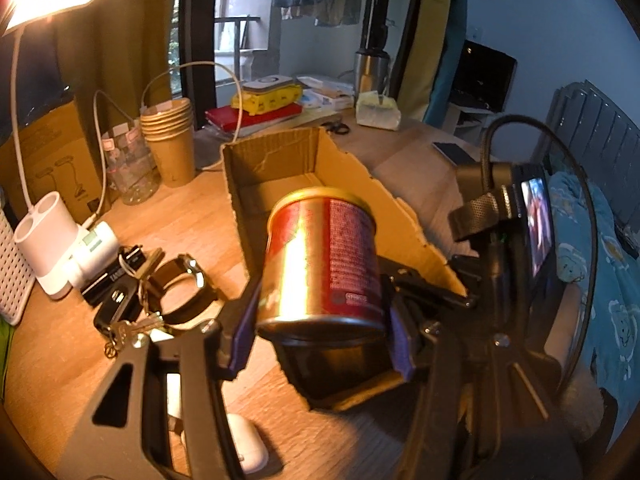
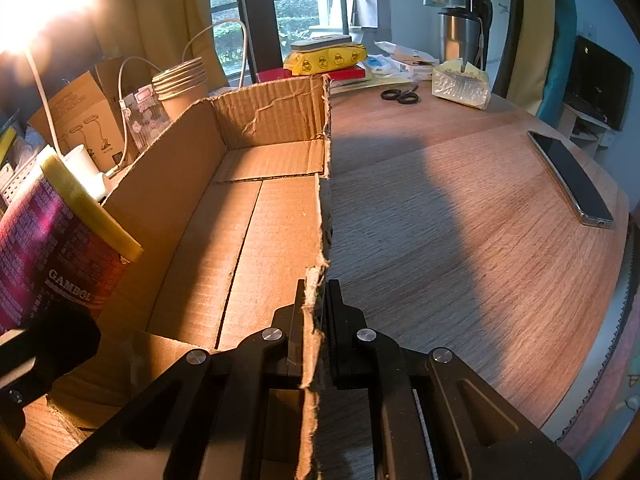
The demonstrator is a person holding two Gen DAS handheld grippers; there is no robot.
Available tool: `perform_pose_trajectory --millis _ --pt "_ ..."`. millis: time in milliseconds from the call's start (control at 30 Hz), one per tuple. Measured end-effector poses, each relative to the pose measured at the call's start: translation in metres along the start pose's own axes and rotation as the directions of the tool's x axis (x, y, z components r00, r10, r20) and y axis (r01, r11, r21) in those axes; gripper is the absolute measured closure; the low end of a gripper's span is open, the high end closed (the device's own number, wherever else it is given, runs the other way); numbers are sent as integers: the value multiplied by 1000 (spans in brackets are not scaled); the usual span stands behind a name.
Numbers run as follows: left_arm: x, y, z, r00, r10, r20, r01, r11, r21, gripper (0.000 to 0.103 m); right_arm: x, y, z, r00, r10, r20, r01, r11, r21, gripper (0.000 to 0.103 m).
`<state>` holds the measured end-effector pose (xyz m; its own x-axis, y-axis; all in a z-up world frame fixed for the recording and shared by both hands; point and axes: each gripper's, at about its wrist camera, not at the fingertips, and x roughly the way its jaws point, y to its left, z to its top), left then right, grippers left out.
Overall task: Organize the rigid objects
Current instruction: 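Carry the tin can with the left tool and lower it into the box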
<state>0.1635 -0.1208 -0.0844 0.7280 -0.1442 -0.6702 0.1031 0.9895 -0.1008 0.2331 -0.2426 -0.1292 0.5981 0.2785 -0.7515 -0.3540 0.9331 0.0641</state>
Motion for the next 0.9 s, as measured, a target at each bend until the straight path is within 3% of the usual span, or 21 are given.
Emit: perform_pose_trajectory --millis 367,533,900 --pt "1 -2 -1 1000 -6 -10 6 1000 5 45 1 2 1 1000 6 3 -6 1000 -1 95" --pt "-3 -4 -1 1000 -14 2 14 1000 10 32 1 2 1 1000 6 3 -6 1000 -1 95" --pt "-19 2 -1 1000 6 28 -6 1000 3 30 0 1 0 1000 5 4 -5 1000 -2 95"
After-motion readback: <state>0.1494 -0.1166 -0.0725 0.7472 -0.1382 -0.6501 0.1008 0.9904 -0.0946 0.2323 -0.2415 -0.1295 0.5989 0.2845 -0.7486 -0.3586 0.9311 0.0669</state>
